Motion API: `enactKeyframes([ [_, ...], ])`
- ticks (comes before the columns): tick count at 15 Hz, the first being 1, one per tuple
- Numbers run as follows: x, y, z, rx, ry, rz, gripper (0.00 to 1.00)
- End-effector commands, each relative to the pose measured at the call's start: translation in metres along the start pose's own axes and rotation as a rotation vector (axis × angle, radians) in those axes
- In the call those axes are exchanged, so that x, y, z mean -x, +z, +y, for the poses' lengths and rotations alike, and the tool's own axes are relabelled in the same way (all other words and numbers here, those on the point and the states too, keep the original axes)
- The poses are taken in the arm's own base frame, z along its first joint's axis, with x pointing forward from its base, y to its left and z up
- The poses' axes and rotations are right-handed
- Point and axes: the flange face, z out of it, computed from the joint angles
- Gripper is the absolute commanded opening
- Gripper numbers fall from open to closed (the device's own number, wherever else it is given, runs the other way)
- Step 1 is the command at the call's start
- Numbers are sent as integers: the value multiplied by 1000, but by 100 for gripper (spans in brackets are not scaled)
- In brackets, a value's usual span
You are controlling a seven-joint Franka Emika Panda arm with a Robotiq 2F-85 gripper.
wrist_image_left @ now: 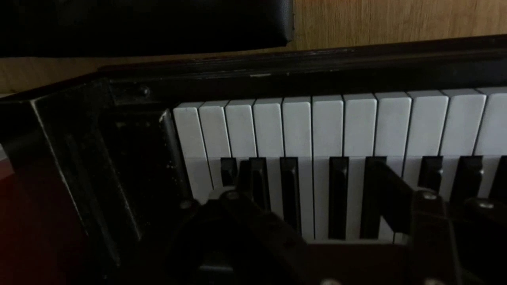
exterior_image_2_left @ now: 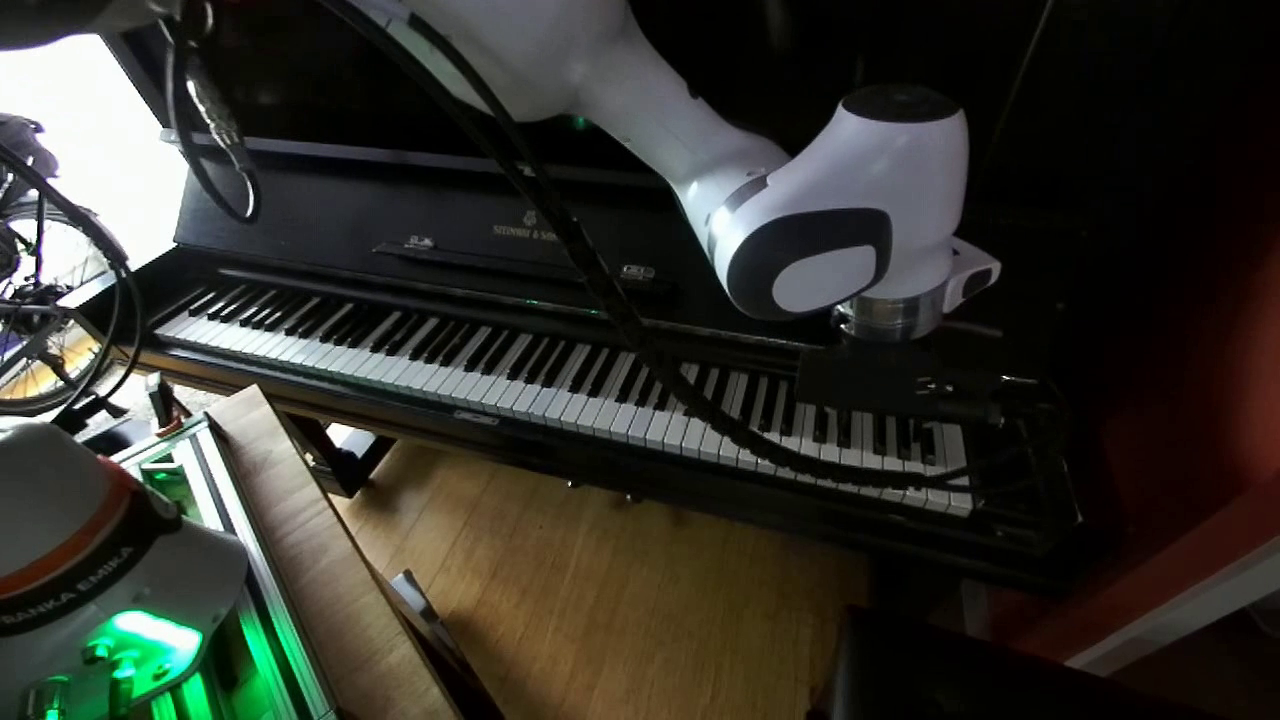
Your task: Press a key on the right side of the piano
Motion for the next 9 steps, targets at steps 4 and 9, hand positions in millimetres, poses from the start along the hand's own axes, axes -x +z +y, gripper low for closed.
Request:
enactKeyframes([
  [4, 30, -42, -27, 44, 67, 27, 100],
  [9, 42, -81, -33, 42, 189, 49, 100],
])
